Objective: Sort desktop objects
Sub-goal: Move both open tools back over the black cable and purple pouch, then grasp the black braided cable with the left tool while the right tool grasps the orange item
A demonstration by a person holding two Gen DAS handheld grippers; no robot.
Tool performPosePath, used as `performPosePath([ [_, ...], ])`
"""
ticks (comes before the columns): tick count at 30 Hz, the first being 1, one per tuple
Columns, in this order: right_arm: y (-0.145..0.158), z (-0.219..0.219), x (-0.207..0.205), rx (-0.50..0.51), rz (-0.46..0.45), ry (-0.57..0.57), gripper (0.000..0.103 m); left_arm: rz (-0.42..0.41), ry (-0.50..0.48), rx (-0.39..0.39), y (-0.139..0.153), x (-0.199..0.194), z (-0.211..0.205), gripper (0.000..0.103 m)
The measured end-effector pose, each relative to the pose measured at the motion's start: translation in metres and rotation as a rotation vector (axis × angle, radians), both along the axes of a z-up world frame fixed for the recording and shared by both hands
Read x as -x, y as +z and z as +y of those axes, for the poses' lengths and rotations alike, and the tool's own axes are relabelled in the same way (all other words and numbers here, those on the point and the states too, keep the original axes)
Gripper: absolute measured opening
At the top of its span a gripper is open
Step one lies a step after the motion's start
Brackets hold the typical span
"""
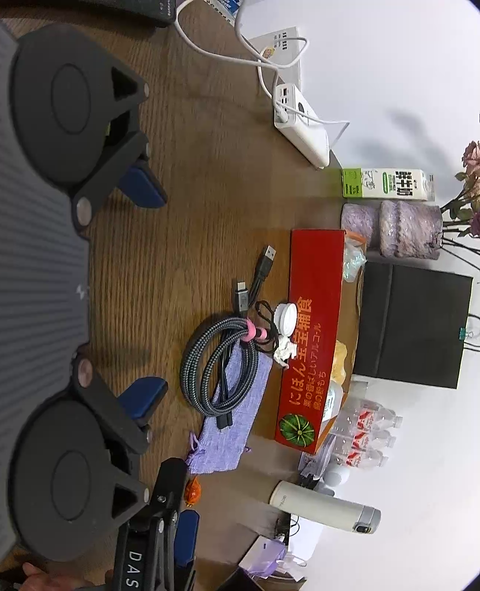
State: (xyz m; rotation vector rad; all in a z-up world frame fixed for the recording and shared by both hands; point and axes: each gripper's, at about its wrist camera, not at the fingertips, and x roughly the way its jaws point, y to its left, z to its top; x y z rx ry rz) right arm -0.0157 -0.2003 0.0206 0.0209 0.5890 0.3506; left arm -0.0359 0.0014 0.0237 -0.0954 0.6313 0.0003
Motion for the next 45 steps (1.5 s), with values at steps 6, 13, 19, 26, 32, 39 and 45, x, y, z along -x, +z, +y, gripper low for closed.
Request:
performPosePath([
  [6,0.001,-0.003,-0.004,-0.01,0.004,0.002,0.086,0.005,0.001,-0.004,0.001,-0.001,-0.001,0.1],
  [13,0.005,-0.014,-0.009,0.014,-0.016,-0.043,0.086,0.021,-0.006,0.0,0.001,-0.003,-0.001,0.1],
  [19,0.004,-0.021,-0.016,0.023,-0.016,-0.064,0.086,0.031,-0.01,0.032,0.002,-0.007,0.002,0.1],
  [26,0.003,-0.023,-0.022,0.031,-0.014,-0.072,0.086,0.028,-0.032,0.041,0.005,-0.011,0.002,0.1],
  [32,0.0,-0.017,-0.032,0.048,0.019,-0.043,0.084,0.002,-0.101,0.021,0.011,-0.037,-0.01,0.1],
  [39,-0.005,-0.011,-0.039,0.102,0.059,0.007,0.042,0.005,-0.124,-0.001,0.021,-0.079,-0.024,0.09],
  [45,-0.003,-0.028,-0.043,0.048,0.079,-0.001,0.016,0.03,-0.128,0.039,0.018,-0.12,-0.016,0.084],
])
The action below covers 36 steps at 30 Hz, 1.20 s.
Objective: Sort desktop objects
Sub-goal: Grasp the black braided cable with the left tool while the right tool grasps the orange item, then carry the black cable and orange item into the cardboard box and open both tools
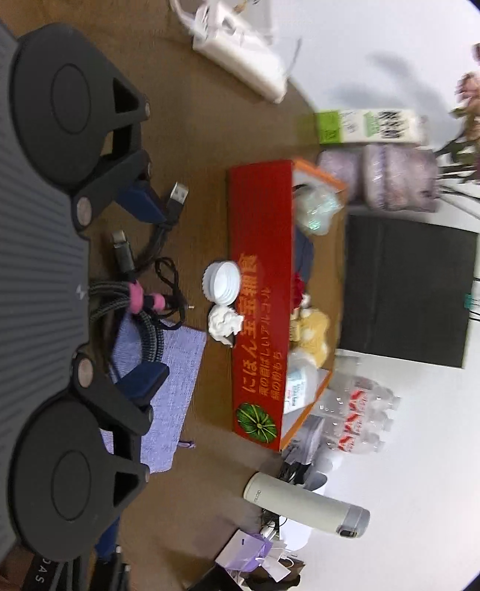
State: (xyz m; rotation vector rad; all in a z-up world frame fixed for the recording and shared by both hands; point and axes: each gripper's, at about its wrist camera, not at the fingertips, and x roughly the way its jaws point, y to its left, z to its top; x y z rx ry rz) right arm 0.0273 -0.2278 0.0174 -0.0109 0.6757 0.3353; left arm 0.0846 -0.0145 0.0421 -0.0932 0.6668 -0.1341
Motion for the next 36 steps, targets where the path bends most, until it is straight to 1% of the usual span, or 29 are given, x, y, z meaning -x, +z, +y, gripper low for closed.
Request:
performPosePath([
  [2,0.001,-0.004,-0.003,-0.003,-0.002,-0.013,0.013,0.068,-0.023,0.039,-0.008,-0.015,-0.002,0.073],
  [3,0.002,-0.005,-0.003,-0.006,-0.006,-0.02,0.013,0.087,-0.029,0.038,-0.011,-0.018,-0.004,0.065],
  [4,0.004,-0.007,-0.003,-0.014,-0.011,-0.024,0.013,0.082,-0.023,0.012,-0.011,-0.017,-0.006,0.044],
  [5,0.006,-0.008,-0.002,-0.02,-0.019,-0.027,0.012,0.079,-0.029,-0.013,-0.011,-0.015,-0.007,0.035],
  [6,0.009,-0.01,0.0,-0.025,-0.033,-0.033,0.012,0.073,-0.042,-0.021,-0.01,-0.012,-0.007,0.02],
  [8,0.015,-0.014,0.004,-0.042,-0.055,-0.04,0.012,0.06,-0.065,0.038,-0.003,-0.004,-0.001,0.018],
  [10,0.022,-0.016,0.007,-0.067,-0.073,-0.041,0.012,0.029,-0.059,0.089,0.007,0.008,0.004,0.018],
  [12,0.027,-0.017,0.01,-0.081,-0.091,-0.037,0.012,-0.03,-0.052,0.101,0.025,0.026,0.005,0.018],
  [15,0.034,-0.013,0.017,-0.115,-0.114,-0.008,0.012,-0.156,-0.101,0.195,0.057,0.058,0.013,0.018],
  [16,0.036,-0.011,0.019,-0.118,-0.118,-0.002,0.012,-0.177,-0.111,0.217,0.066,0.065,0.016,0.018],
  [18,0.04,-0.005,0.023,-0.119,-0.131,0.01,0.012,-0.171,-0.098,0.241,0.084,0.076,0.023,0.018],
  [20,0.047,-0.001,0.029,-0.126,-0.157,0.024,0.012,-0.201,-0.105,0.278,0.102,0.088,0.034,0.018],
  [23,0.063,0.003,0.033,-0.137,-0.203,0.03,0.012,-0.231,-0.092,0.262,0.128,0.091,0.045,0.018],
  [25,0.077,0.003,0.03,-0.166,-0.232,0.036,0.012,-0.251,-0.064,0.206,0.142,0.085,0.048,0.018],
  [27,0.09,0.003,0.022,-0.205,-0.252,0.037,0.012,-0.246,-0.041,0.167,0.149,0.071,0.052,0.018],
  [30,0.111,0.003,-0.002,-0.24,-0.288,0.031,0.012,-0.203,-0.032,0.147,0.155,0.036,0.06,0.018],
  [31,0.119,0.003,-0.017,-0.257,-0.283,0.023,0.012,-0.189,-0.016,0.137,0.155,0.021,0.063,0.018],
  [33,0.129,0.003,-0.045,-0.295,-0.264,0.015,0.012,-0.155,-0.004,0.086,0.153,-0.013,0.065,0.018],
  [36,0.138,0.013,-0.098,-0.311,-0.216,0.021,0.012,-0.07,0.023,0.035,0.138,-0.07,0.065,0.018],
])
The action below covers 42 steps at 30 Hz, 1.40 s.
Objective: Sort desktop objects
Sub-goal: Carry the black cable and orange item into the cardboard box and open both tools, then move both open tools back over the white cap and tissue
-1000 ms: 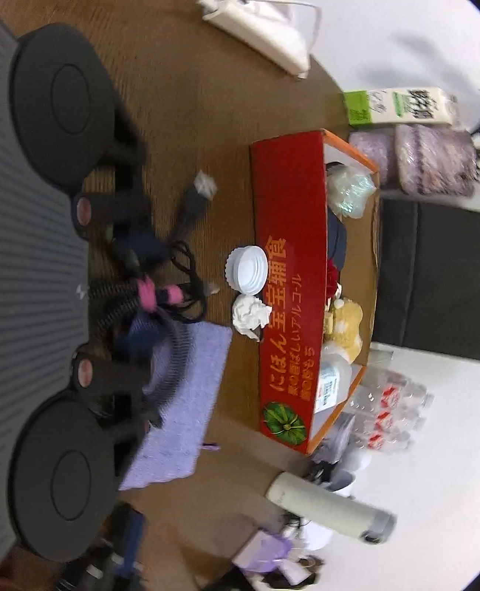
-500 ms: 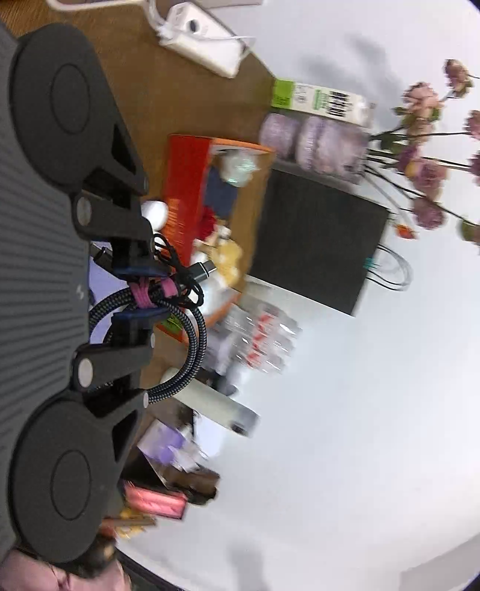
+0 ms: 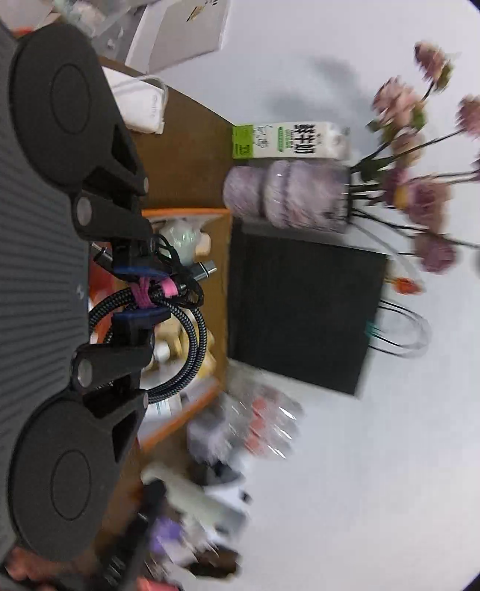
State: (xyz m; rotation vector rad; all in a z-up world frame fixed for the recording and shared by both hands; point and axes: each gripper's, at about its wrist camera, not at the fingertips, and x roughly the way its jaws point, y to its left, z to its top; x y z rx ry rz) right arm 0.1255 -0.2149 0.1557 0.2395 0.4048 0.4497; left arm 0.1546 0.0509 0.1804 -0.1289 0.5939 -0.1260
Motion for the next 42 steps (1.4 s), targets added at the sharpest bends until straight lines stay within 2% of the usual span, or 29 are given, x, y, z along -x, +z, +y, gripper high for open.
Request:
performPosePath([
  [2,-0.002,0.01,-0.042,0.004,0.062,0.0,0.012,0.05,0.004,-0.069,-0.016,-0.039,-0.004,0.018],
  [5,-0.02,0.026,-0.103,-0.004,0.21,0.011,0.012,0.132,0.008,-0.145,-0.047,-0.086,-0.01,0.018],
  [7,-0.038,0.036,-0.132,0.019,0.293,0.003,0.012,0.18,0.038,-0.163,-0.068,-0.108,-0.009,0.019],
  [9,-0.054,0.049,-0.151,0.08,0.334,-0.02,0.013,0.194,0.065,-0.163,-0.082,-0.116,-0.007,0.022],
  [11,-0.068,0.057,-0.163,0.116,0.367,-0.039,0.018,0.164,0.048,-0.179,-0.085,-0.112,-0.009,0.041],
  [12,-0.074,0.059,-0.166,0.119,0.383,-0.039,0.018,0.142,0.04,-0.193,-0.084,-0.109,-0.012,0.054],
  [13,-0.079,0.058,-0.166,0.117,0.392,-0.034,0.019,0.115,0.041,-0.206,-0.081,-0.104,-0.014,0.059],
  [15,-0.082,0.055,-0.162,0.095,0.39,-0.035,0.02,0.068,0.042,-0.24,-0.07,-0.094,-0.021,0.059],
  [17,-0.073,0.05,-0.15,0.08,0.355,-0.047,0.024,0.015,0.085,-0.246,-0.053,-0.073,-0.024,0.068],
  [19,-0.058,0.046,-0.13,0.077,0.29,-0.053,0.028,-0.059,0.131,-0.182,-0.04,-0.04,-0.026,0.09],
  [21,-0.047,0.042,-0.104,0.094,0.217,-0.042,0.05,-0.1,0.098,-0.072,-0.041,-0.008,-0.027,0.098],
  [22,-0.045,0.042,-0.091,0.117,0.187,-0.038,0.055,-0.075,0.066,-0.021,-0.049,0.007,-0.029,0.097],
  [23,-0.045,0.043,-0.076,0.149,0.16,-0.03,0.06,-0.045,0.061,-0.003,-0.055,0.017,-0.031,0.097],
  [25,-0.052,0.043,-0.046,0.213,0.129,-0.019,0.06,-0.021,0.082,0.023,-0.071,0.044,-0.035,0.097],
  [29,-0.074,0.037,0.006,0.271,0.134,-0.026,0.064,-0.008,0.126,0.052,-0.099,0.094,-0.035,0.1],
  [32,-0.095,0.026,0.046,0.254,0.144,-0.038,0.071,0.039,0.138,0.03,-0.123,0.12,-0.036,0.102],
  [35,-0.121,0.017,0.087,0.228,0.153,-0.021,0.071,0.098,0.145,0.012,-0.143,0.144,-0.037,0.102],
  [39,-0.132,0.011,0.133,0.205,0.144,-0.028,0.071,0.091,0.141,0.03,-0.156,0.17,-0.038,0.103],
  [42,-0.131,0.016,0.149,0.244,0.08,-0.021,0.082,0.071,0.129,-0.011,-0.159,0.177,-0.045,0.103],
])
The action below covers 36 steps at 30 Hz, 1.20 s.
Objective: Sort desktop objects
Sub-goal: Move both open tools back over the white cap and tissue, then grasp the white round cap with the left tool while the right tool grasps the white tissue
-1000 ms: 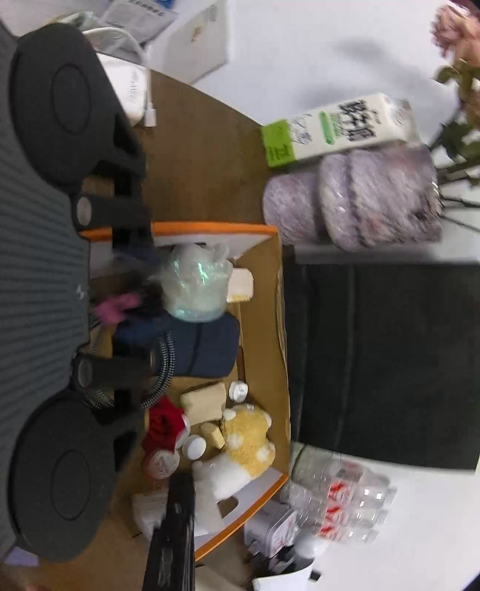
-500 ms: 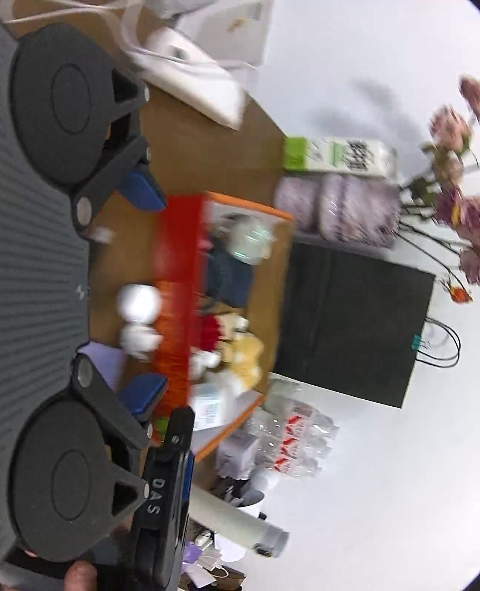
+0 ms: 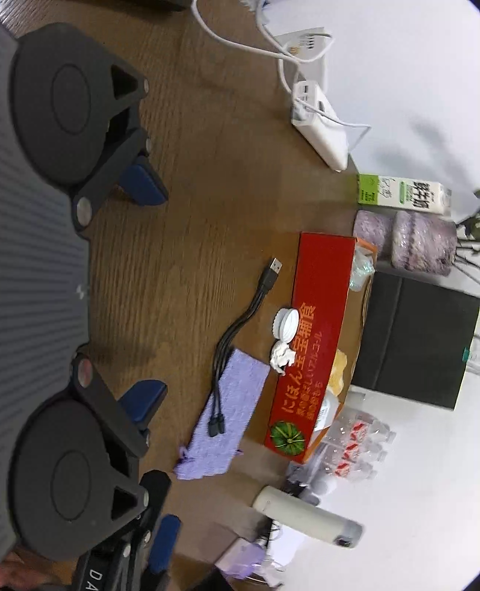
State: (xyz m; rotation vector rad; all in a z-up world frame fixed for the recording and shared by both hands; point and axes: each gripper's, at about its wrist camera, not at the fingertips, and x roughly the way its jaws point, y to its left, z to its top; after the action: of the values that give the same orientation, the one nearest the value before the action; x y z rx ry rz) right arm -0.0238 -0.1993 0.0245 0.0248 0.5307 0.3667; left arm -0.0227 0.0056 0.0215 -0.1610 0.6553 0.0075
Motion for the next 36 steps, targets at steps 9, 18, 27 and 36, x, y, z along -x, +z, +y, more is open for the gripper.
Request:
performPosePath([
  [9,-0.004,-0.004,-0.009,-0.005,0.045,-0.071,0.082,0.023,-0.061,-0.081,-0.005,-0.002,-0.017,0.103],
  [18,0.001,-0.01,-0.025,-0.082,0.106,-0.061,0.081,-0.005,-0.099,-0.005,0.003,-0.012,-0.011,0.103],
  [27,0.028,0.01,-0.119,-0.029,0.081,-0.014,0.067,-0.069,-0.104,-0.173,0.027,-0.111,-0.018,0.096],
  [36,0.006,0.056,-0.229,-0.117,0.271,0.053,0.046,-0.047,-0.187,-0.248,0.014,-0.152,-0.02,0.092],
])
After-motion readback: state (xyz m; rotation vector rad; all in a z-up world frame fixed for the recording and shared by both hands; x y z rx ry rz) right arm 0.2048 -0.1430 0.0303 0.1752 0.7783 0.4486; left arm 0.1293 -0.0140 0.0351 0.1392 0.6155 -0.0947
